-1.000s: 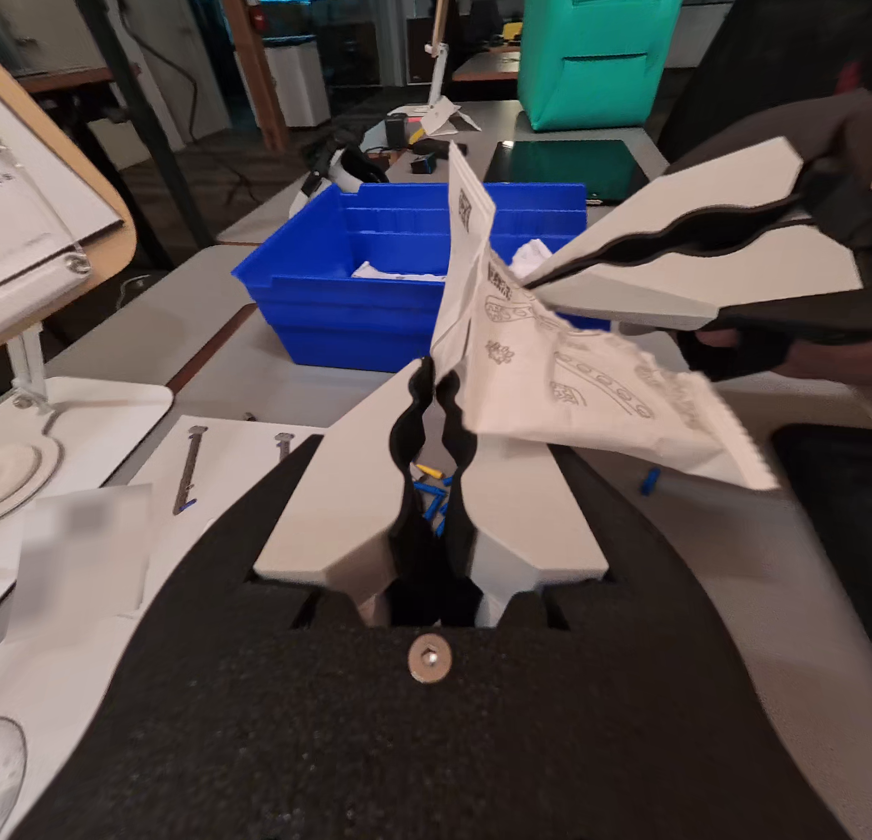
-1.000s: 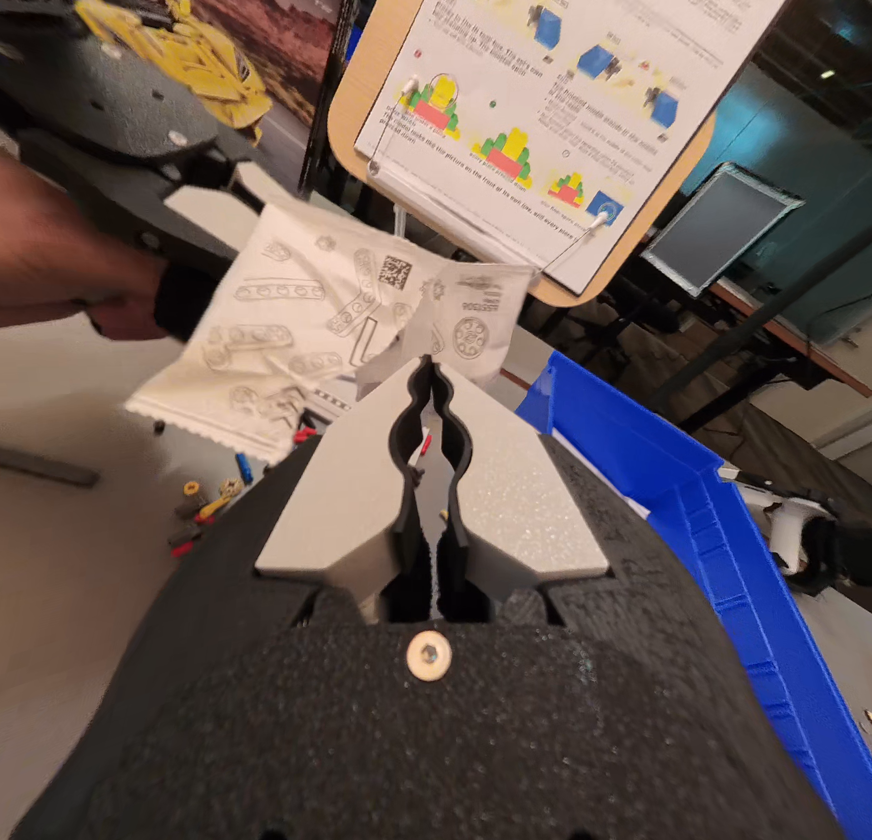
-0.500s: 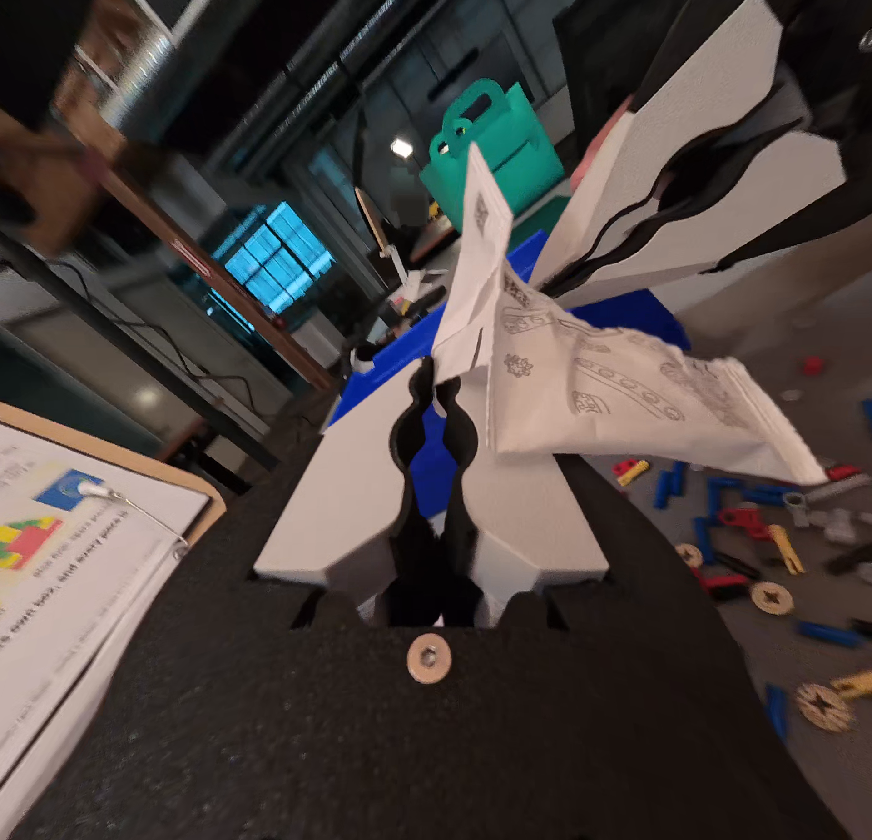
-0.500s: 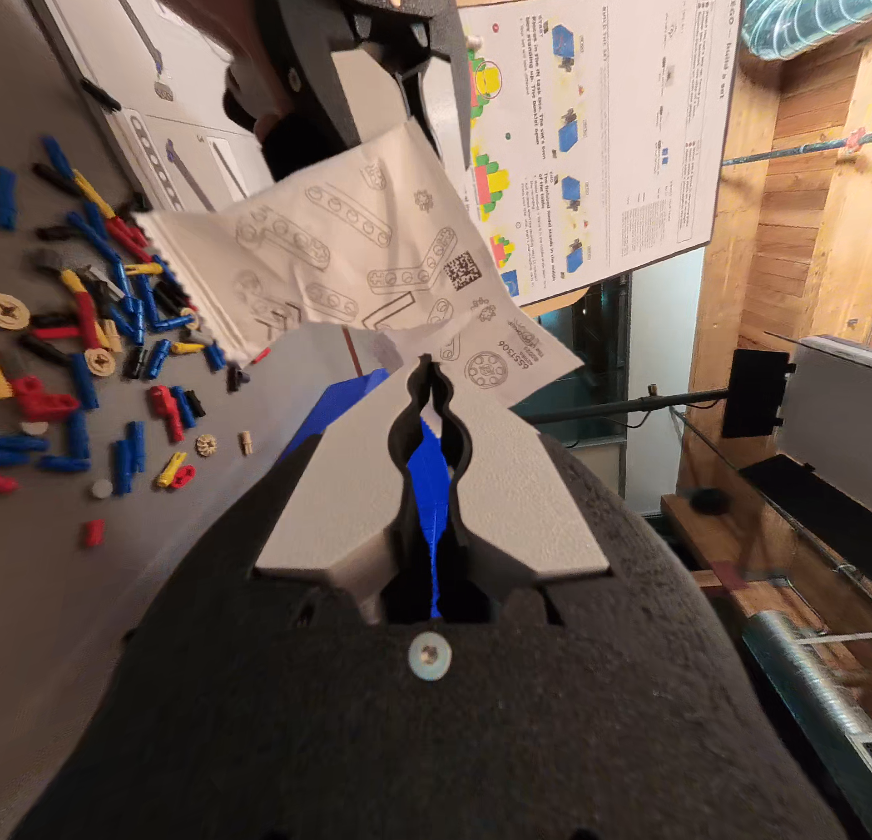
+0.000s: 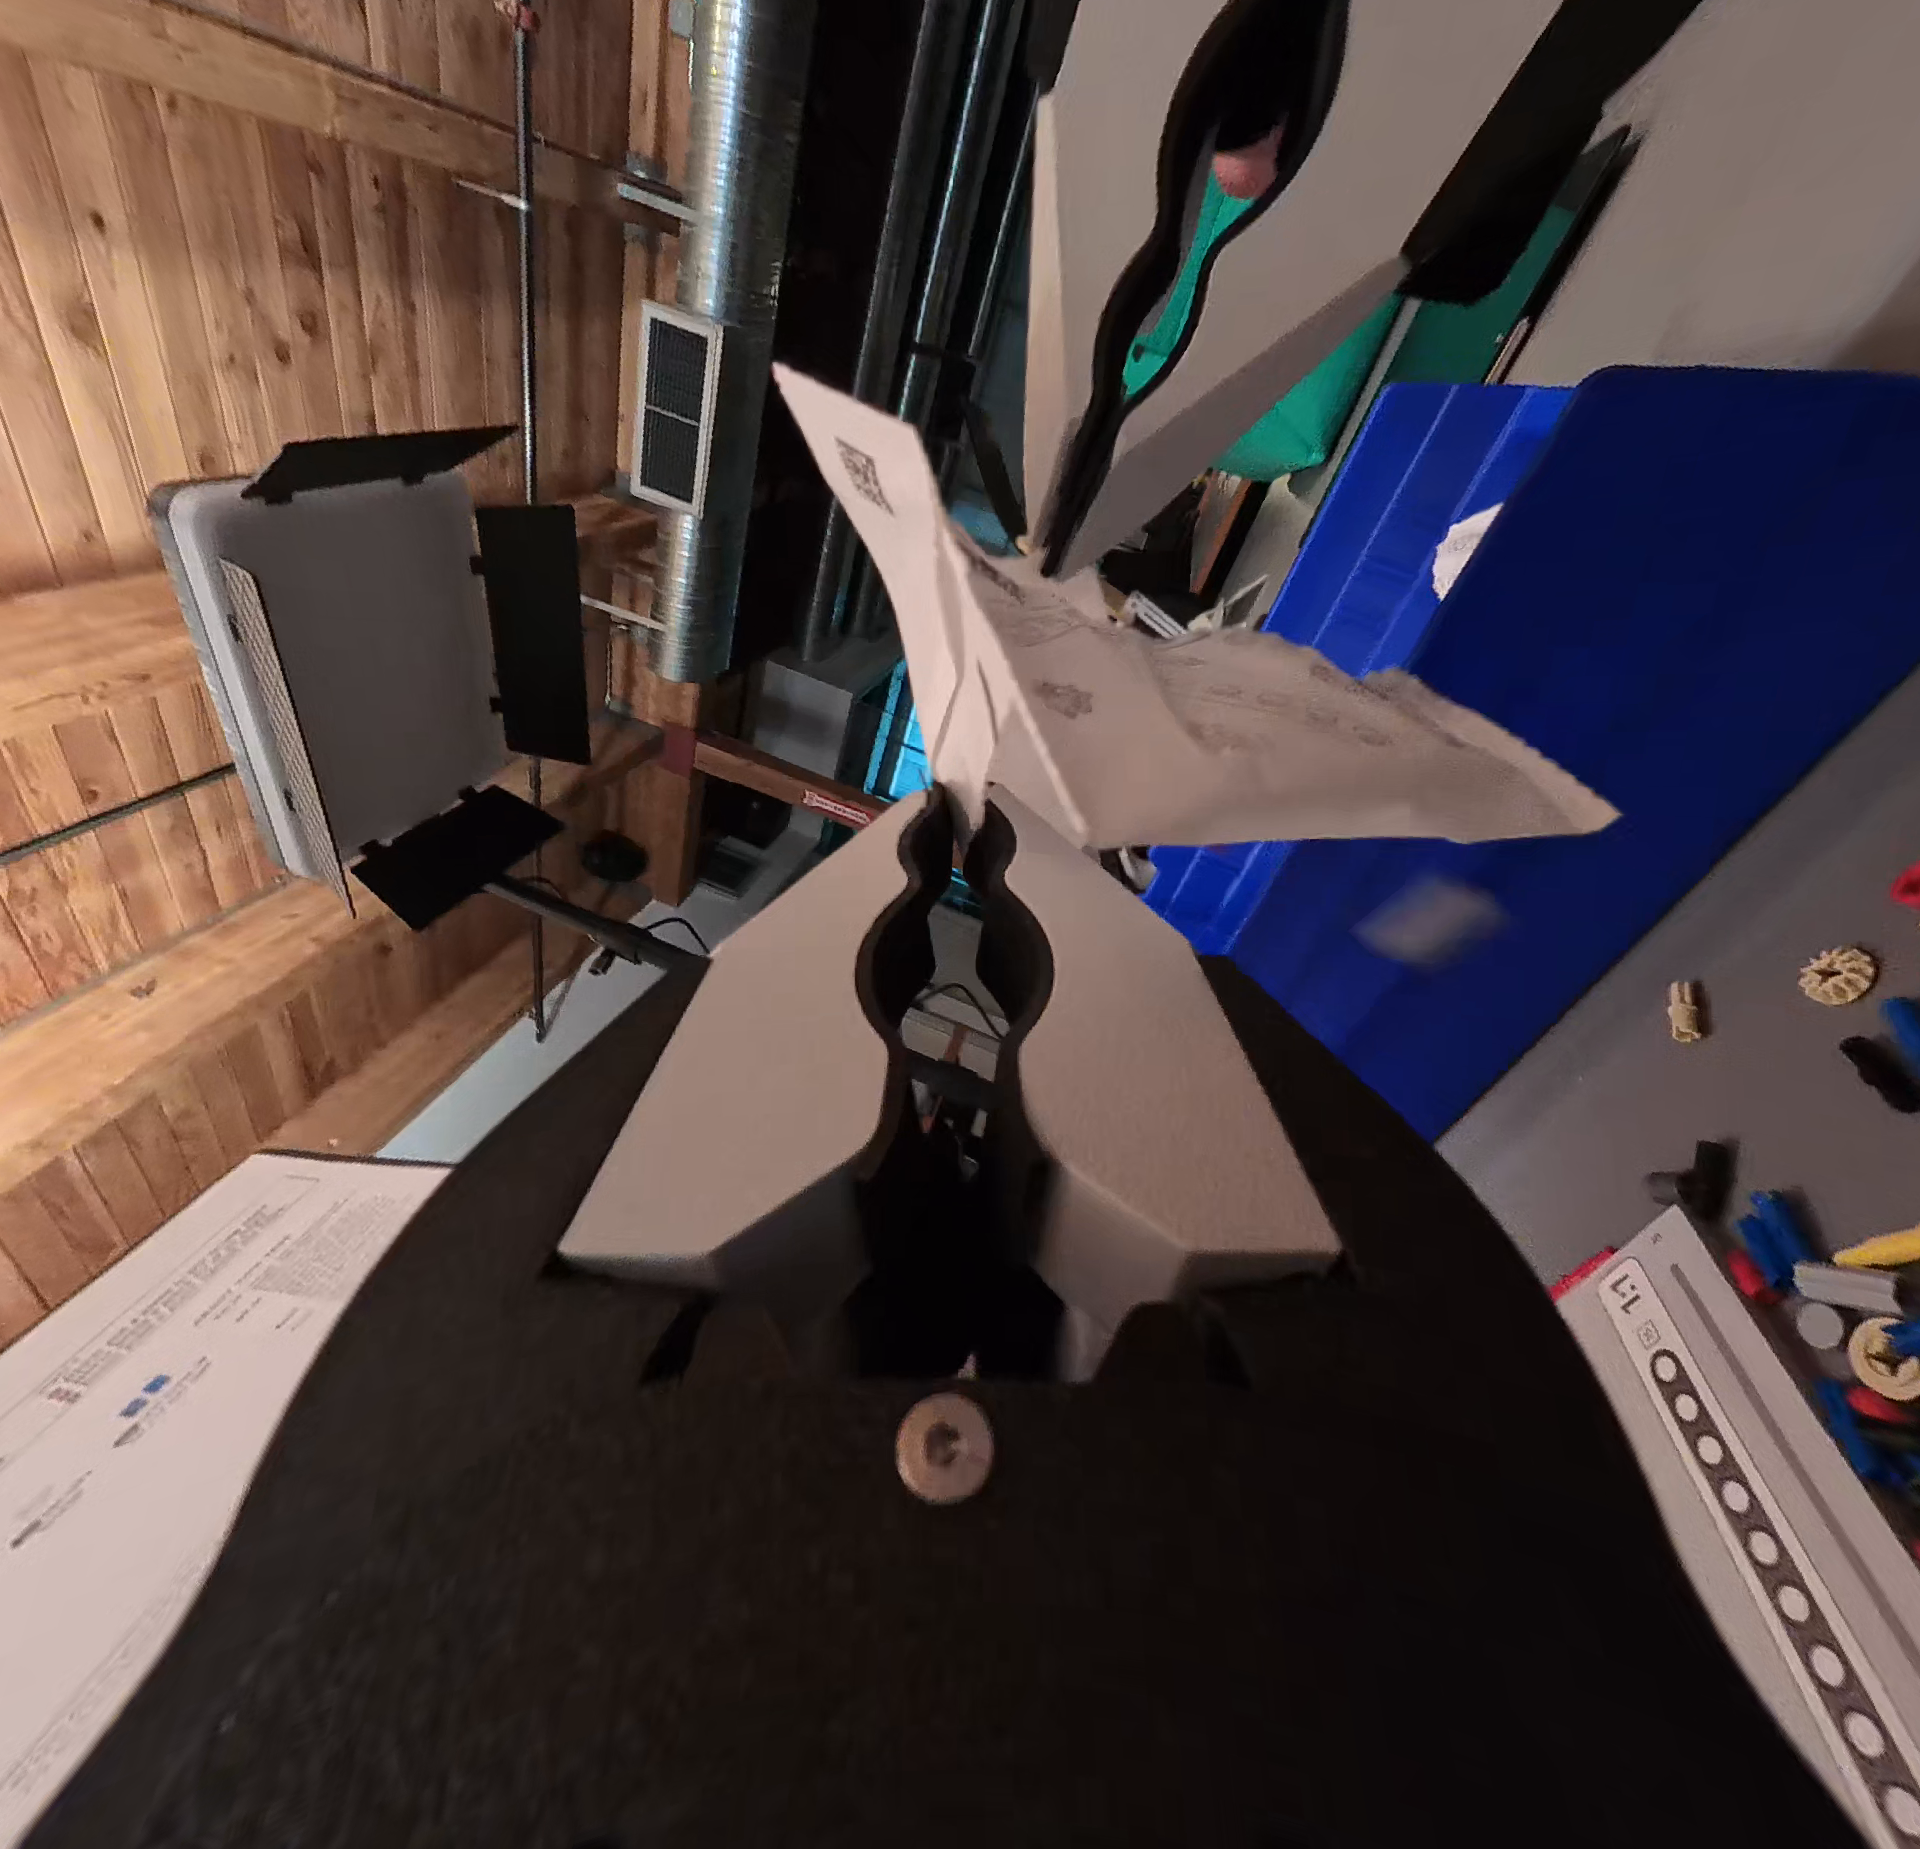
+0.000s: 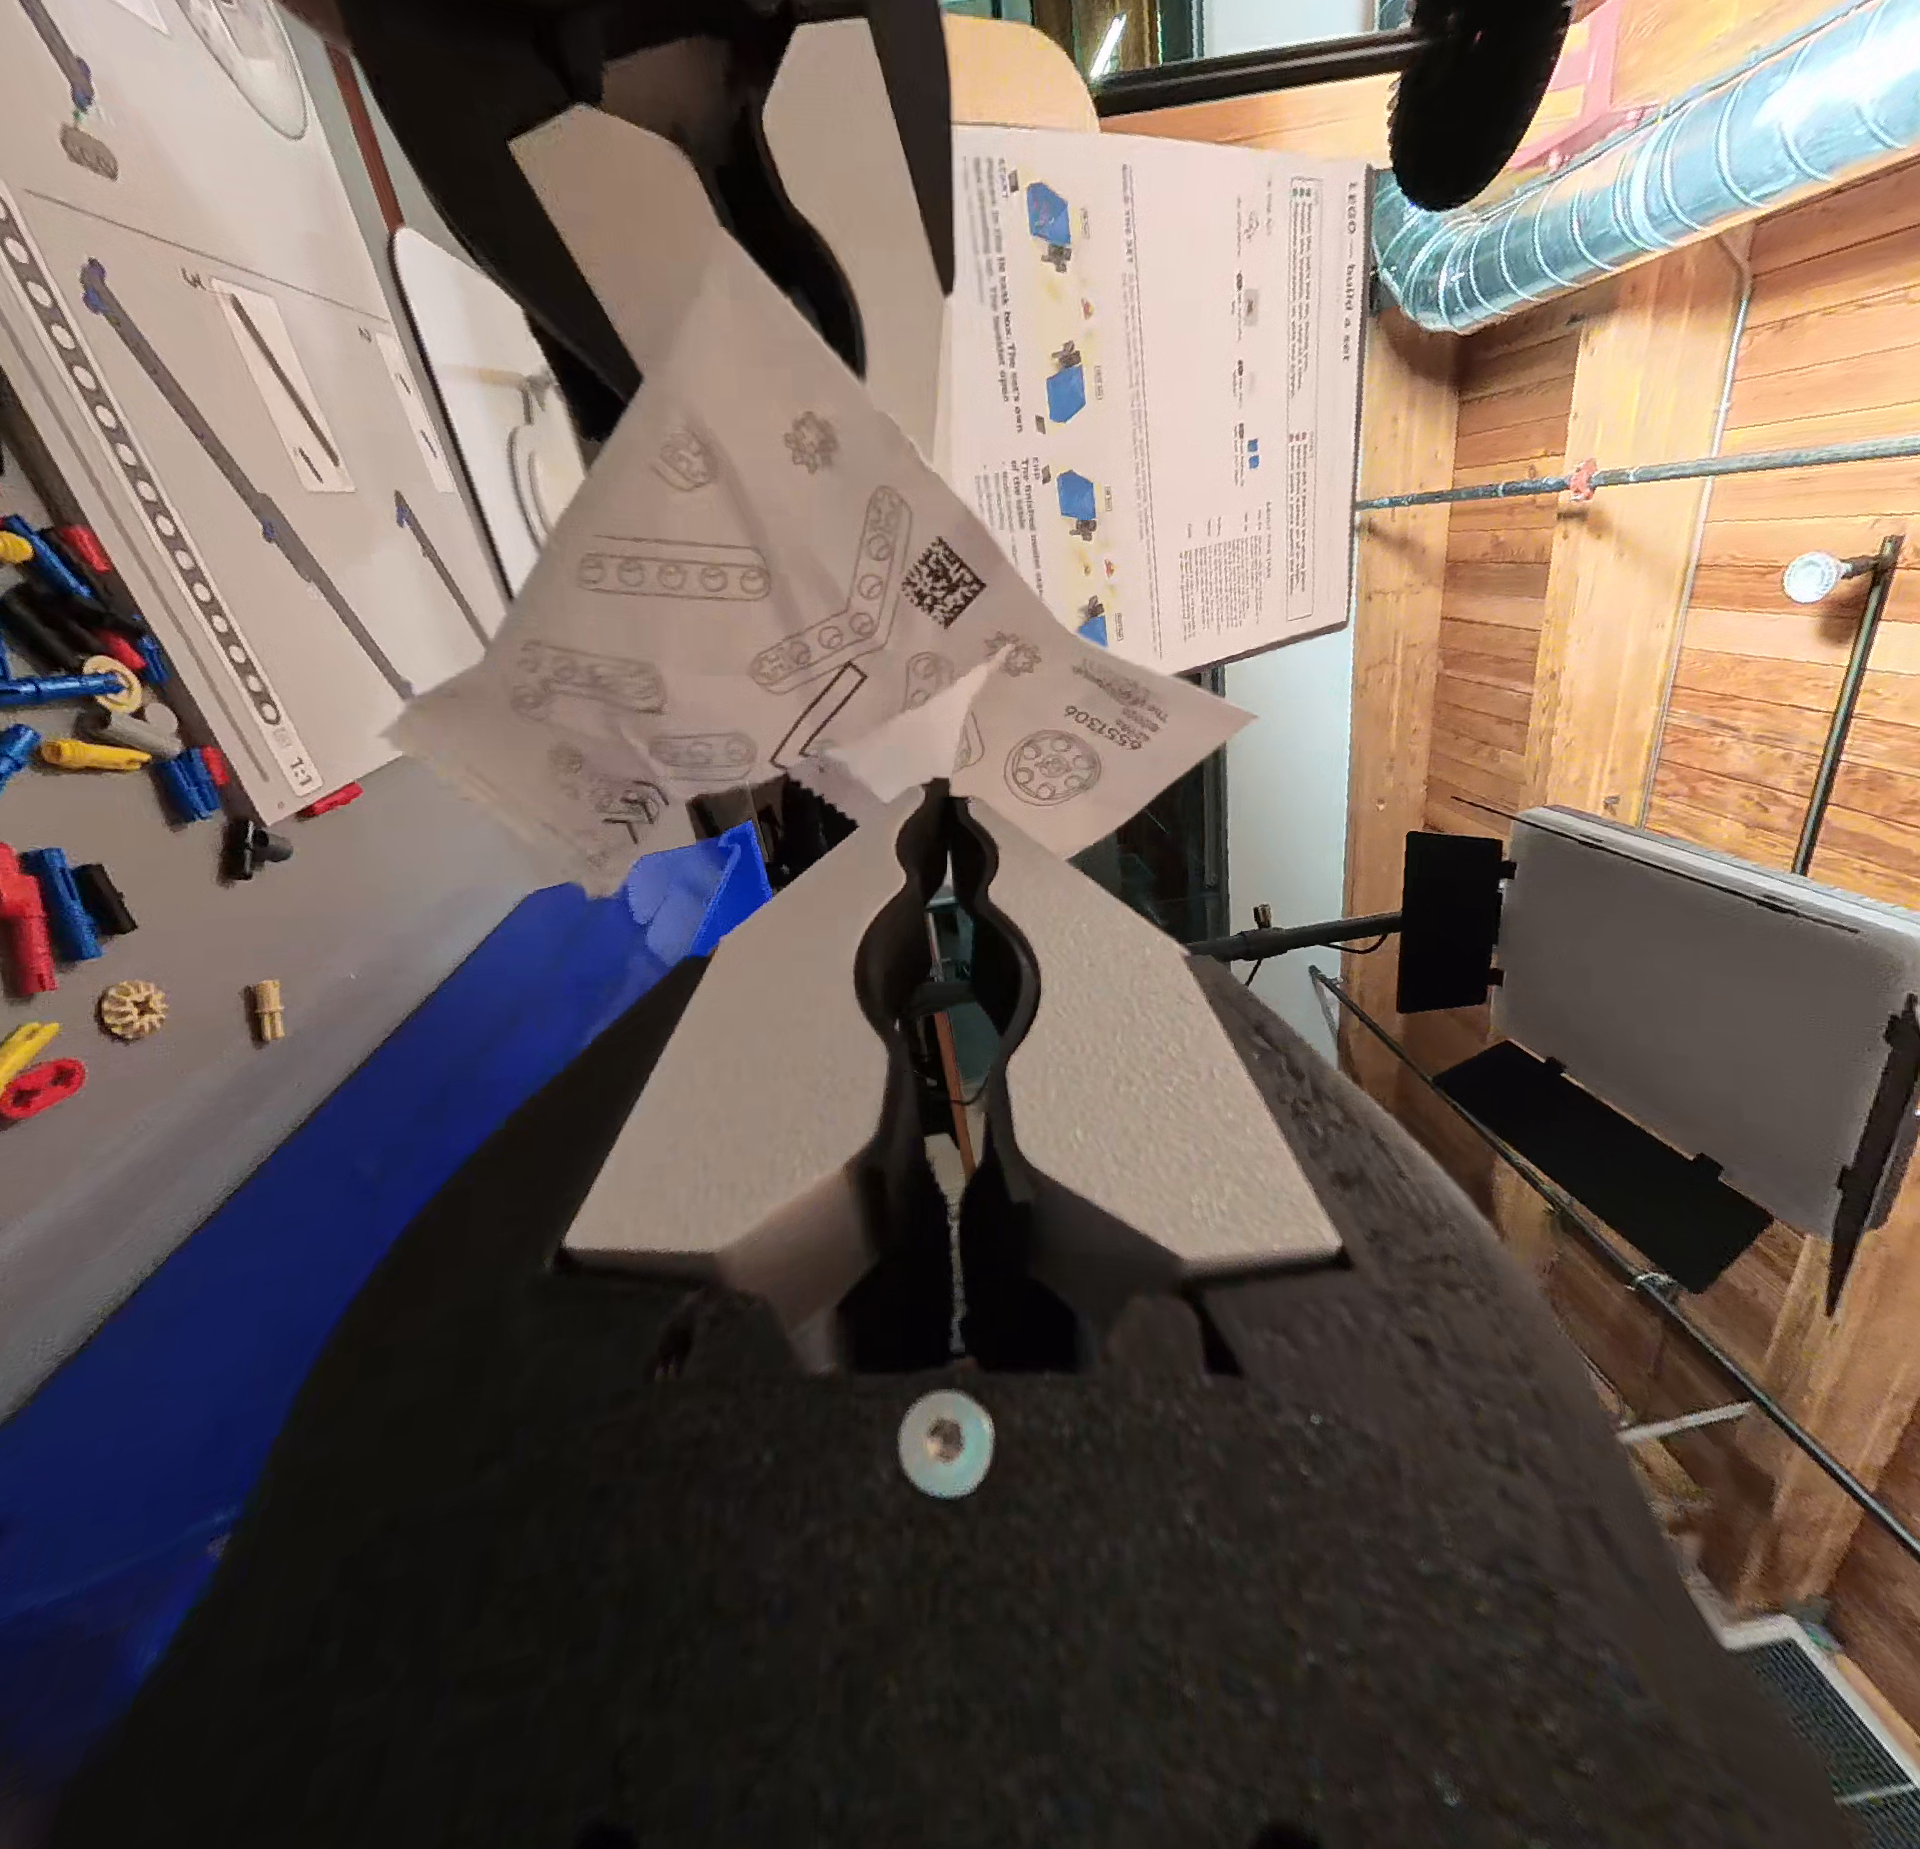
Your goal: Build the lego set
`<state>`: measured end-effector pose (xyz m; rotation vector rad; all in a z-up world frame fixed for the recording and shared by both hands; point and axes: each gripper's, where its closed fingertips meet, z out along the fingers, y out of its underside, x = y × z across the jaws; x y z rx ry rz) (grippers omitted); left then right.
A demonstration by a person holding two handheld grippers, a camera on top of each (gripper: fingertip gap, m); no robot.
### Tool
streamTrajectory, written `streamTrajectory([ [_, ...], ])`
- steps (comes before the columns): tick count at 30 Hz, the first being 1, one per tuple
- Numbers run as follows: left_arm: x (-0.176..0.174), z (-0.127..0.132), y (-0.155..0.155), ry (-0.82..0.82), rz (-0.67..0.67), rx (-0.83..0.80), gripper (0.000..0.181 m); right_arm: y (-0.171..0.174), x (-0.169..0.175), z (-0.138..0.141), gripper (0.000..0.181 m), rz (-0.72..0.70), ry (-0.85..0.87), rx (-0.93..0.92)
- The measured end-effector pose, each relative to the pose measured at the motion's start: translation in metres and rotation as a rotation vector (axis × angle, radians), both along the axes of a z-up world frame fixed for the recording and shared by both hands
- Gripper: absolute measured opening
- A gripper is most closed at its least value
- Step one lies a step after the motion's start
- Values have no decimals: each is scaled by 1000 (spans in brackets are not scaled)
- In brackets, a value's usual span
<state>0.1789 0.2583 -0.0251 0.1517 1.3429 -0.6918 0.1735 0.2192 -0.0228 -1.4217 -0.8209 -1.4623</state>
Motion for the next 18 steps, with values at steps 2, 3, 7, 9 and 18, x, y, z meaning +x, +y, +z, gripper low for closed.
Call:
streamTrajectory([
  [2, 0, -3, 0, 26, -1, -17, 0, -1, 1, 0, 0, -7, -6, 0],
  [3, 0, -4, -1, 32, 1, -10, 0, -1, 1, -1, 0, -3, -1, 0],
  [7, 12, -22, 0, 196, 46, -17, 0, -1, 9, -7, 0, -29, 36, -6],
  [9, 13, -21, -3, 228, 30, -57, 0, -1, 10, -6, 0, -25, 48, 6],
  [18, 18, -30, -22, 616, -45, -366, 6, -2, 31, 6, 0, -21, 456, 40],
])
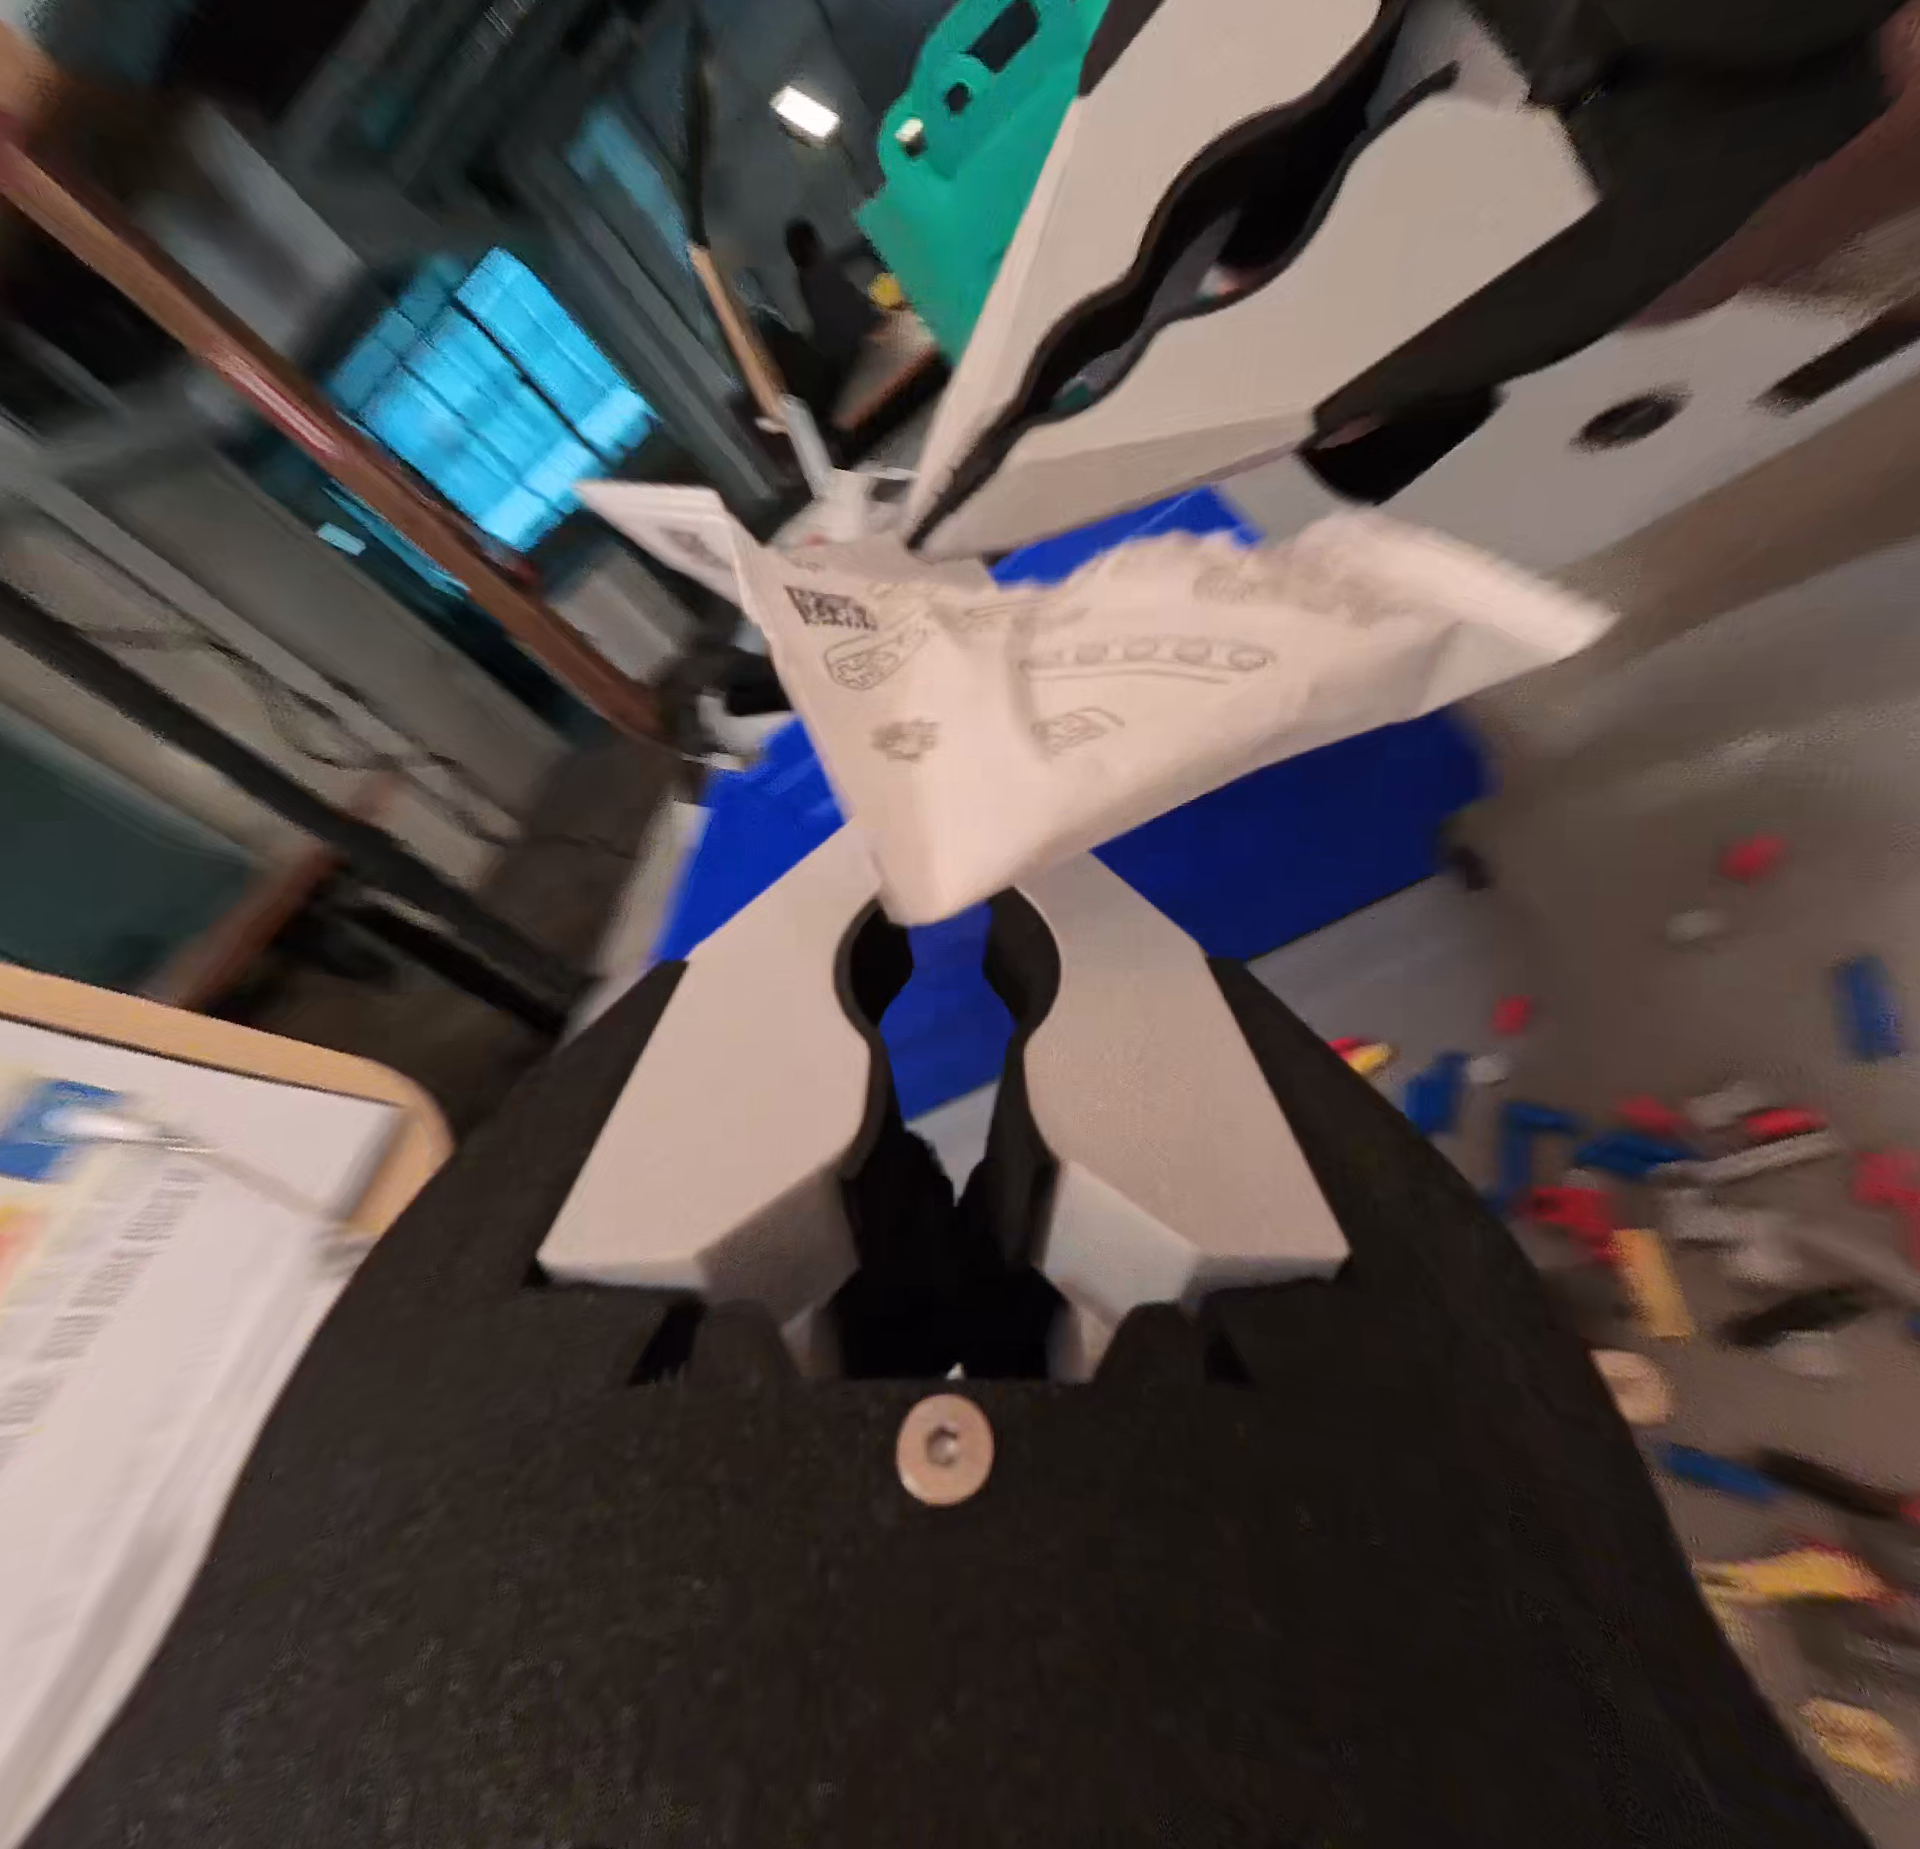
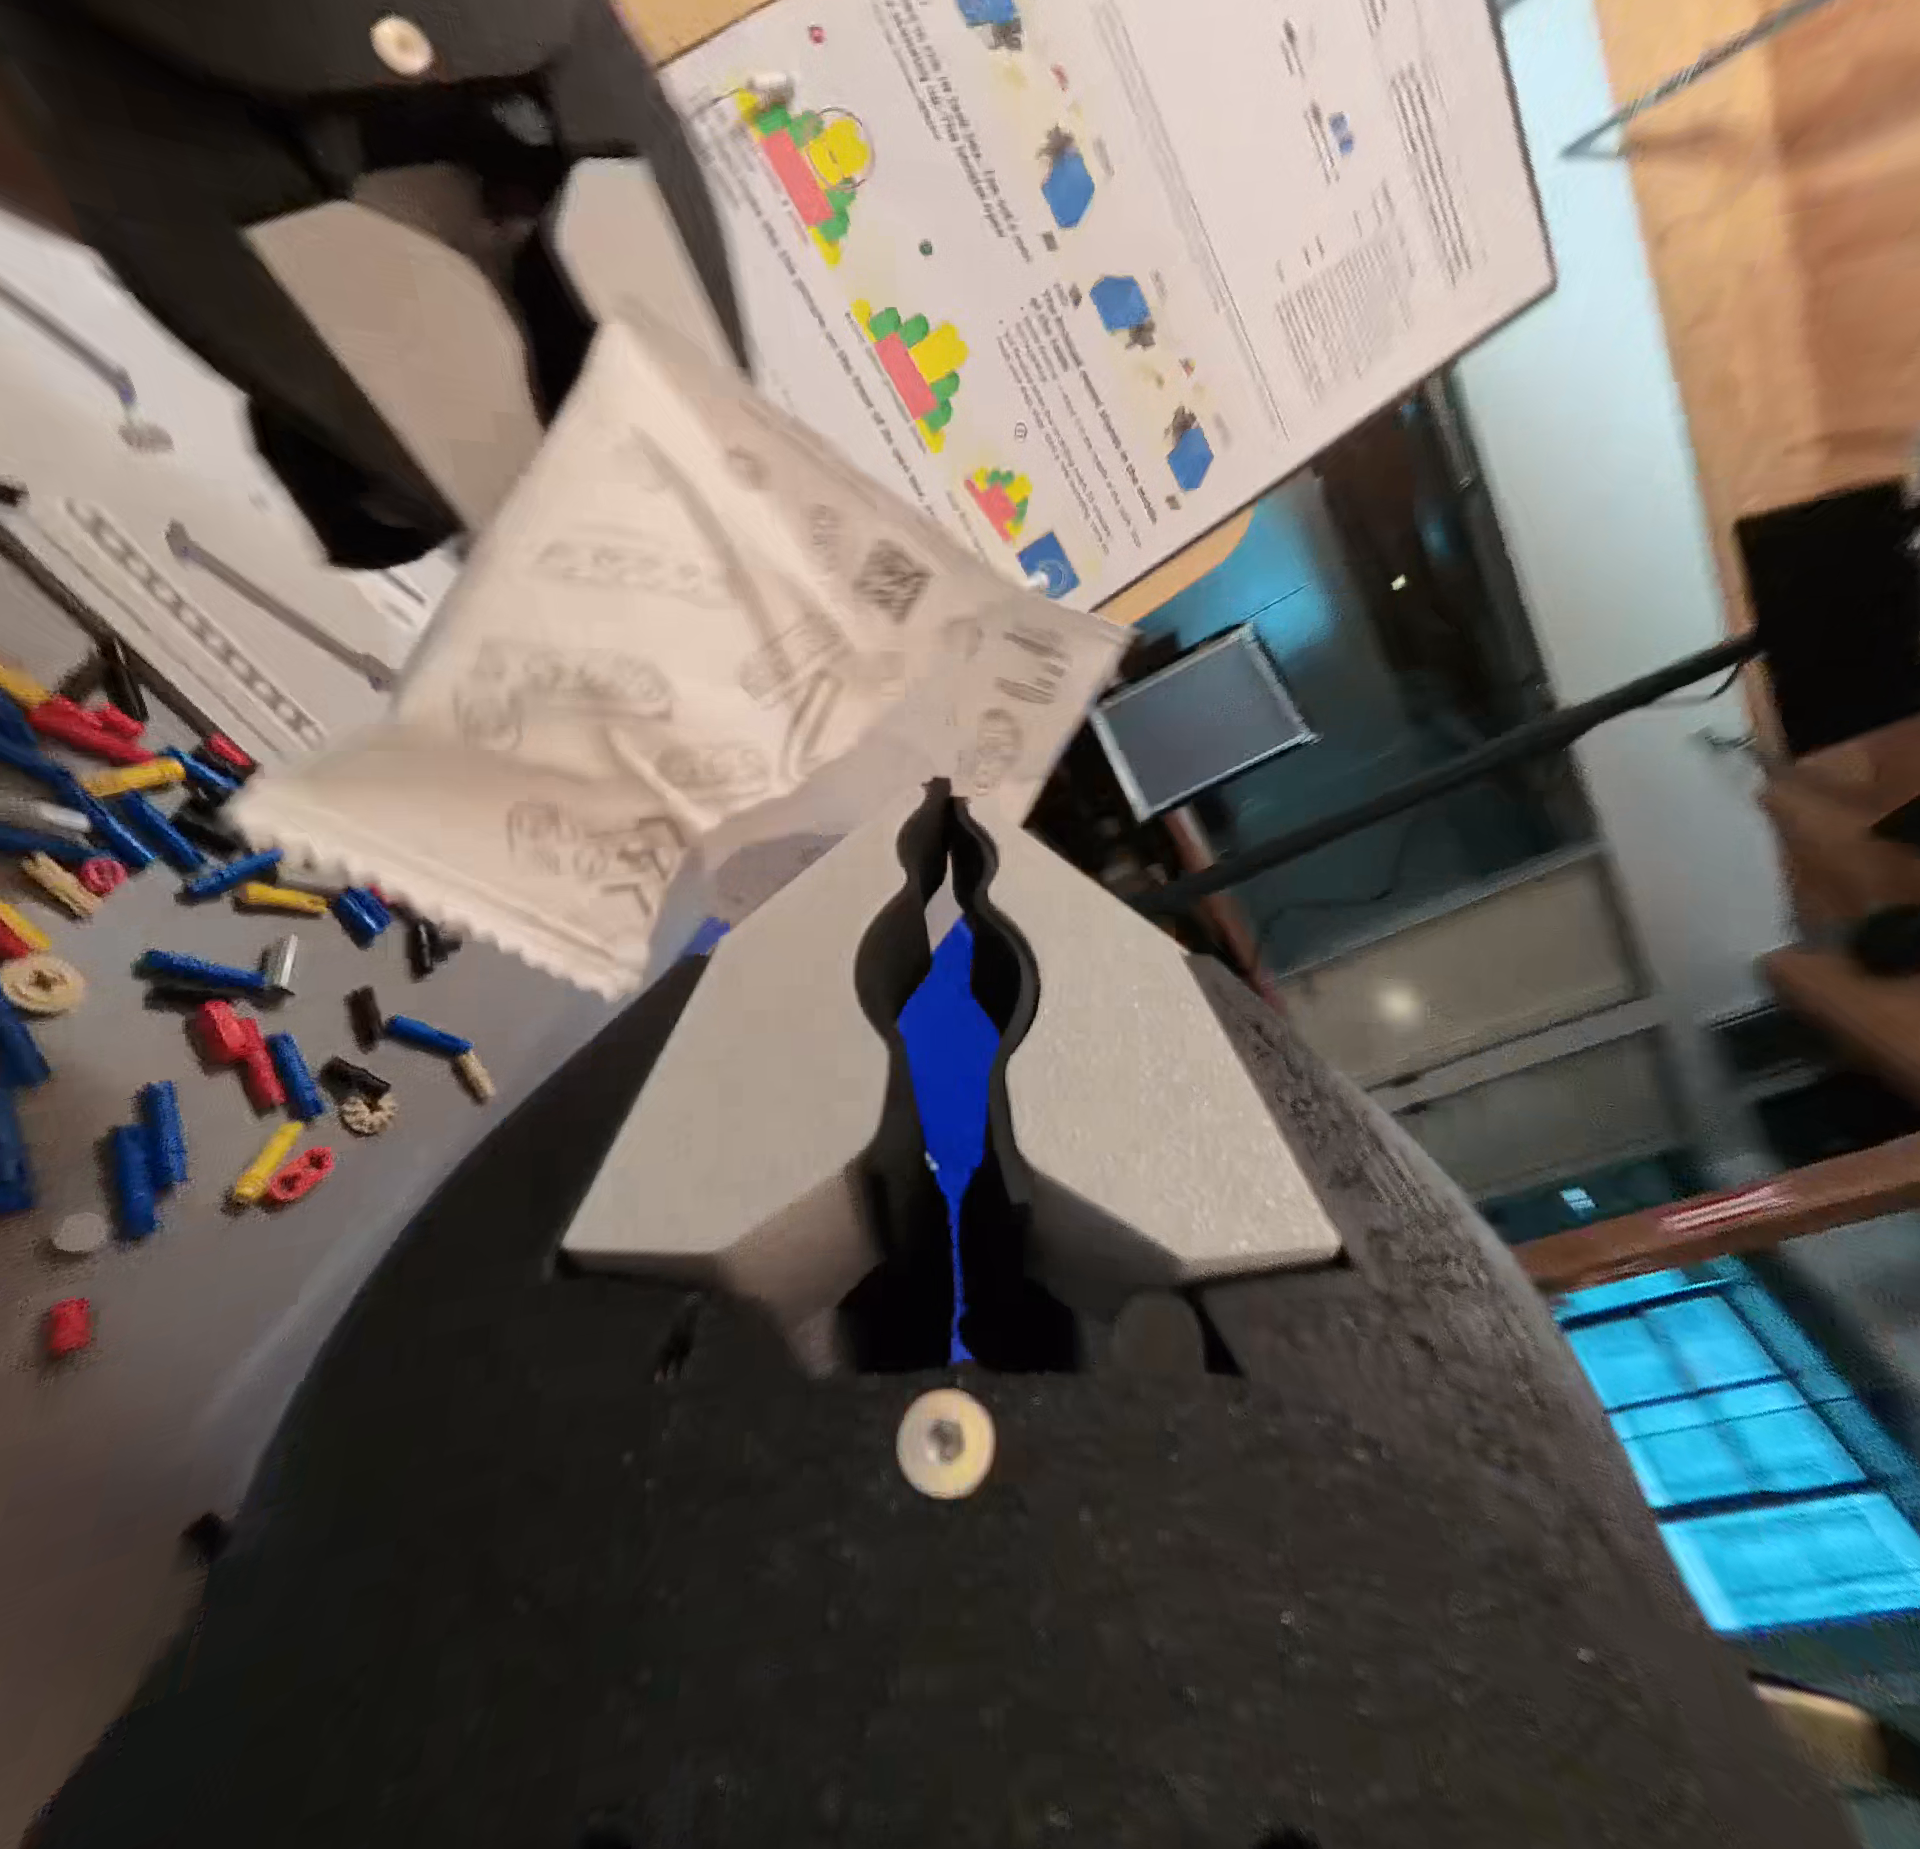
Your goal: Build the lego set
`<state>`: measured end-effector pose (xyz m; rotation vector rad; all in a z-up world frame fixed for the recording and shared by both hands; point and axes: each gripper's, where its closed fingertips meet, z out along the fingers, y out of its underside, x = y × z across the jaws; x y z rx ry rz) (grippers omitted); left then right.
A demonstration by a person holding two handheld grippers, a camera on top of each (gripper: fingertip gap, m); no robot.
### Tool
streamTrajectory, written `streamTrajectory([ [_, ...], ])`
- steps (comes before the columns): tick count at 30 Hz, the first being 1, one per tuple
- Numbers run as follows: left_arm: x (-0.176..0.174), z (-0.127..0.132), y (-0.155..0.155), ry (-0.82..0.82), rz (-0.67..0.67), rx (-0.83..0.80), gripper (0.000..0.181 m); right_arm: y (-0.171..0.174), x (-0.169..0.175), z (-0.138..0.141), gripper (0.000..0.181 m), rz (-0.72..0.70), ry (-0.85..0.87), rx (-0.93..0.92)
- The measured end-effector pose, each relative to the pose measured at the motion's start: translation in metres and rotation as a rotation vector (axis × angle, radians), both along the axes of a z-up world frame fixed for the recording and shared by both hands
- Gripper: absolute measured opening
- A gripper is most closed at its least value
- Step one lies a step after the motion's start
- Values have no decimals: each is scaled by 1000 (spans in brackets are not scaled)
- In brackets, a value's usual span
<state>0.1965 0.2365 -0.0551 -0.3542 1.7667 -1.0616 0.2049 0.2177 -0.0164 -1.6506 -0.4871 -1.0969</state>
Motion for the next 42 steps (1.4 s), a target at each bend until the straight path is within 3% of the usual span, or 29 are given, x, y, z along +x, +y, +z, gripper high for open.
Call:
streamTrajectory([
  [2, -11, 3, -9, 172, -69, -167, 33, -6, 12, 11, 0, -13, 113, 5],
  [4, -25, 7, -10, 312, -104, -317, 48, -15, 31, 21, 0, -43, 198, -7],
  [7, -51, 4, 3, 512, -80, -483, 49, -33, 75, 14, 0, -162, 374, -139],
  [11, -103, -16, 32, 671, 54, -514, 48, -56, 133, -46, 0, -379, 668, -469],
  [16, -186, -21, 70, 704, 272, -500, 43, -61, 183, -117, 2, -603, 746, -763],
  [17, -203, -20, 76, 701, 315, -509, 43, -58, 188, -124, 14, -620, 751, -776],
  [18, -222, -18, 81, 692, 358, -515, 44, -57, 191, -127, 30, -637, 759, -764],
  [20, -262, -18, 94, 674, 456, -491, 42, -58, 191, -115, 43, -642, 797, -668],
  [23, -327, -23, 117, 633, 632, -462, 43, -72, 180, -75, 45, -615, 827, -462],
  [27, -406, -61, 124, 724, 760, -307, 44, -104, 135, -34, 45, -598, 843, -277],
  [30, -431, -76, 112, 748, 742, -287, 33, -77, 35, -30, 41, -314, 915, -246],
  [32, -415, -81, 102, 758, 712, -305, 33, -48, -54, -51, 40, -63, 1035, -304],
  [34, -377, -88, 91, 785, 693, -290, 35, -24, -129, -75, 39, 134, 1158, -321],
  [36, -337, -98, 67, 824, 615, -276, 38, -9, -183, -97, 38, 272, 1272, -301],
  [39, -296, -119, 48, 886, 552, -259, 33, -6, -213, -120, 37, 287, 1330, -277],
  [42, -272, -141, 41, 953, 542, -187, 31, -11, -203, -120, 31, 221, 1257, -159],
])
